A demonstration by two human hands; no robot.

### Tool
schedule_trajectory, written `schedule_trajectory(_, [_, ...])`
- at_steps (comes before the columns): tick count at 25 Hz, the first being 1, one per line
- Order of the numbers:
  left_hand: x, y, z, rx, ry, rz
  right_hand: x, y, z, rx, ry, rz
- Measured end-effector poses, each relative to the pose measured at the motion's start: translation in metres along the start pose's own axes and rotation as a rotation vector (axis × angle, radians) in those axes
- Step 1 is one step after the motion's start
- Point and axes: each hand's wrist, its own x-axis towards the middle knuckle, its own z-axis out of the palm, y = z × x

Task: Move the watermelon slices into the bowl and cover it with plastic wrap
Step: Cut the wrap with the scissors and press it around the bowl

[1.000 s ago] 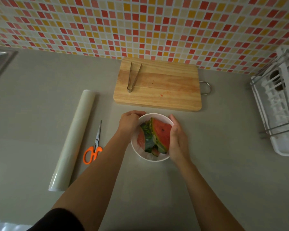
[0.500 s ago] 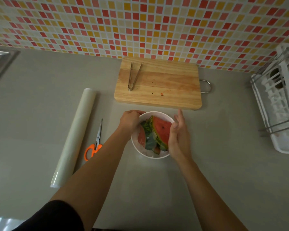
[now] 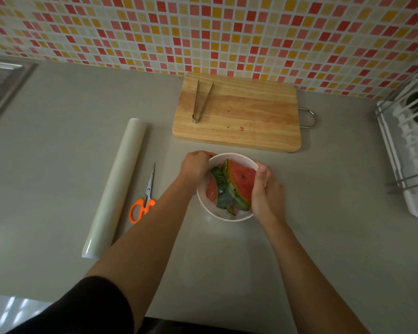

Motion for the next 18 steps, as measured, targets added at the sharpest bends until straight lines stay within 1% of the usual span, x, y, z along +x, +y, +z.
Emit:
schedule_trajectory(3, [0.002, 0.001, -0.002, 0.019, -0.034, 0.014, 0.003, 0.000, -0.006, -0.092, -0.057, 0.012])
schedule_trajectory(5, [0.000, -0.001, -0.008, -0.115, -0.078, -0.022, 0.010, 0.002, -0.012, -0.117, -0.073, 0.023])
schedule_trajectory(6, [-0.002, -0.005, -0.013, -0.166, -0.041, -0.020, 0.014, 0.002, -0.016, -0.105, -0.051, -0.005])
schedule_trajectory(7, [-0.005, -0.011, -0.018, -0.180, 0.056, 0.029, 0.016, 0.001, -0.019, -0.068, -0.030, -0.061])
schedule_trajectory(8, [-0.012, -0.021, -0.021, -0.183, 0.187, 0.119, 0.018, -0.002, -0.021, -0.010, -0.035, -0.139])
schedule_trajectory(9, [-0.022, -0.034, -0.022, -0.205, 0.288, 0.232, 0.019, -0.005, -0.021, 0.054, -0.074, -0.217])
schedule_trajectory(10, [-0.037, -0.046, -0.019, -0.231, 0.315, 0.344, 0.020, -0.007, -0.019, 0.101, -0.135, -0.278])
schedule_trajectory(12, [-0.060, -0.064, -0.002, -0.232, 0.205, 0.483, 0.022, -0.009, -0.013, 0.134, -0.243, -0.325])
schedule_trajectory(13, [-0.067, -0.070, 0.008, -0.201, 0.146, 0.504, 0.022, -0.008, -0.011, 0.127, -0.263, -0.320])
schedule_trajectory(14, [-0.067, -0.072, 0.014, -0.159, 0.128, 0.501, 0.023, -0.008, -0.008, 0.120, -0.262, -0.302])
schedule_trajectory(18, [-0.058, -0.063, 0.013, -0.106, 0.208, 0.487, 0.022, -0.011, -0.002, 0.039, -0.159, -0.226])
